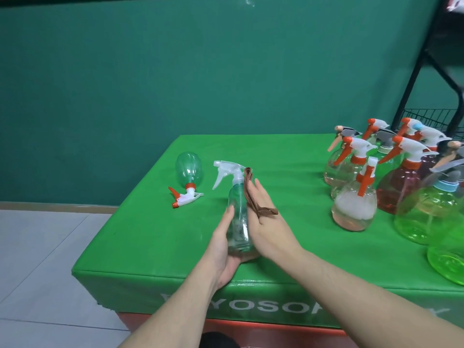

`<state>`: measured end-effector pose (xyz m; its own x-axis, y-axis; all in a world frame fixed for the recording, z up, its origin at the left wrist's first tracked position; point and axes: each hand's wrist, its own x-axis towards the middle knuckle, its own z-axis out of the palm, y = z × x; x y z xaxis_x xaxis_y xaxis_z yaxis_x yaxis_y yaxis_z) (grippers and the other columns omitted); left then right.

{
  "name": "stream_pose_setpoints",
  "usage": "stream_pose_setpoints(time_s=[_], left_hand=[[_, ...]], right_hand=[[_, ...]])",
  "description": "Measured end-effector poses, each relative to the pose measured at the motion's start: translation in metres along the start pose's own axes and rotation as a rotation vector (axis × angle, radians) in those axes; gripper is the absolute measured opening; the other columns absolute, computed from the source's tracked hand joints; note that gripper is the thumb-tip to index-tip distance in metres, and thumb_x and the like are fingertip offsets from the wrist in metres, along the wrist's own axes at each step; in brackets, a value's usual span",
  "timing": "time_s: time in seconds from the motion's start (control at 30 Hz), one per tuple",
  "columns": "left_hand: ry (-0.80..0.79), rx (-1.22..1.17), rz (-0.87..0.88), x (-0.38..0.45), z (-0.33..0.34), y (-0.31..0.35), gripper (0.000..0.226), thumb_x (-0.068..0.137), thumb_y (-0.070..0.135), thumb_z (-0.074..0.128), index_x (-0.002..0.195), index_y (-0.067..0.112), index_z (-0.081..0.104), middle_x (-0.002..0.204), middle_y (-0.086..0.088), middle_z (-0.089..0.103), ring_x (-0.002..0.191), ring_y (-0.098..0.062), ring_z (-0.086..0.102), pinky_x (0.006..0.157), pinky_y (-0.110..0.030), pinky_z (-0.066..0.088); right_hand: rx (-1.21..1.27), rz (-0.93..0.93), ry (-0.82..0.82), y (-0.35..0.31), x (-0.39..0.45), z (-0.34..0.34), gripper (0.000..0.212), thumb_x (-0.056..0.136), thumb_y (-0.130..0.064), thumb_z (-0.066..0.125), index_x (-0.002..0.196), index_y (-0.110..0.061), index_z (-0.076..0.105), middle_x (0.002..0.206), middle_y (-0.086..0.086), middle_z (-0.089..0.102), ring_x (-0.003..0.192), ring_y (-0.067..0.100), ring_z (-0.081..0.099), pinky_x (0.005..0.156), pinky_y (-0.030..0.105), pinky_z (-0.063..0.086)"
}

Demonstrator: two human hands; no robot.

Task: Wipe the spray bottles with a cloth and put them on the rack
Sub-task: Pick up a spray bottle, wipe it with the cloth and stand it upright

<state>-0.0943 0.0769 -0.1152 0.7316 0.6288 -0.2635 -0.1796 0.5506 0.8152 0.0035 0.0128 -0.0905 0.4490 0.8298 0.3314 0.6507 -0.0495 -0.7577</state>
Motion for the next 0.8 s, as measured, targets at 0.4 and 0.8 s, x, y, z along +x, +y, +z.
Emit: stream_pose_setpoints(time_s=[0.4,0.8], left_hand=[[-0.033,0.135,0.091,0.006,0.005,-0.006,0.07,0.087,0.07,0.044,0.145,0.032,0.052,0.128,-0.002,0.073,0.106,-0.03,0.074,0.078,-0.047,0.063],[0.053,0.223,0.072,0.001,0.009,-0.006,0.083,0.077,0.081,0.027,0.124,0.026,0.068,0.11,-0.007,0.079,0.099,-0.024,0.077,0.077,-0.047,0.062]], right_hand=[[-0.199,-0.127,-0.111,0.004,0.028,-0.011,0.057,0.095,-0.032,0.04,0.152,-0.025,0.044,0.168,-0.013,0.017,0.153,-0.001,0.001,0.128,0.034,0.001],[-0.177,-0.207,-0.102,0.023,-0.013,-0.007,0.045,0.092,-0.03,0.038,0.13,-0.028,0.061,0.162,-0.005,0.03,0.155,0.007,0.001,0.127,0.029,0.001]])
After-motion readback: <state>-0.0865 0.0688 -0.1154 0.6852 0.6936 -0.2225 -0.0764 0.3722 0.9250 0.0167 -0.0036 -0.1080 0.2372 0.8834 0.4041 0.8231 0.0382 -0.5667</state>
